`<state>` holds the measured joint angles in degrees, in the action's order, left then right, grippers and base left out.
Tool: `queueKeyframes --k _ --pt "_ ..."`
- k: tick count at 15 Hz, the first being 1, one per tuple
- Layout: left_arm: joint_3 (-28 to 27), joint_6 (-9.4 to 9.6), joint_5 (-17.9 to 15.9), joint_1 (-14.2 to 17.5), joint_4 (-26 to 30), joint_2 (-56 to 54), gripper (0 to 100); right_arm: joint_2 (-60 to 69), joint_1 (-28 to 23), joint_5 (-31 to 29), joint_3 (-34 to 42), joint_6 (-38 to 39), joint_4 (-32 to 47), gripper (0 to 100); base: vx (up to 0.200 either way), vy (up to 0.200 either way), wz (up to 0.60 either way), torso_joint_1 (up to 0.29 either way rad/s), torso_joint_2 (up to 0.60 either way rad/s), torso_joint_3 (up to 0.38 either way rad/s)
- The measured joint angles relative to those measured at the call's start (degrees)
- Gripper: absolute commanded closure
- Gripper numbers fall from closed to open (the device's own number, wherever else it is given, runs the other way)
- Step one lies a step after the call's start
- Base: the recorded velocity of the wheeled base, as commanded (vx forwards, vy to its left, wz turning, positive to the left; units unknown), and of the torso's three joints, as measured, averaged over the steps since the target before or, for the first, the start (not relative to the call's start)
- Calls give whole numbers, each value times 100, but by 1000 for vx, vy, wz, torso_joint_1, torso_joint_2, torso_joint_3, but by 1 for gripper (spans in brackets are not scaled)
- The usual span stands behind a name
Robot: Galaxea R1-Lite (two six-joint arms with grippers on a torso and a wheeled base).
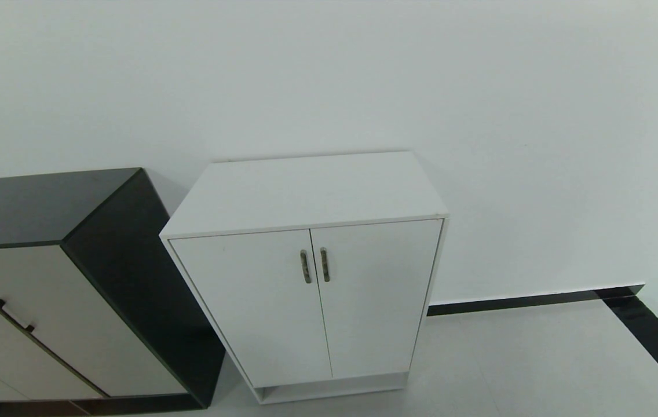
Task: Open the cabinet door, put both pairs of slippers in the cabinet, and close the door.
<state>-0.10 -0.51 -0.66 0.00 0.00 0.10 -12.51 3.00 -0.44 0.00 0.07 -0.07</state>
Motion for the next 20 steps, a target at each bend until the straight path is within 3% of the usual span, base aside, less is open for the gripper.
queueKeyframes --k 7,20 --pt "0 0 0 0 0 0 100 1078 -267 -150 -2 -10 0 100 0 0 0 0 0 0" --pt "0 35 -5 0 0 0 100 1262 -293 -183 0 28 -13 100 0 0 0 0 0 0"
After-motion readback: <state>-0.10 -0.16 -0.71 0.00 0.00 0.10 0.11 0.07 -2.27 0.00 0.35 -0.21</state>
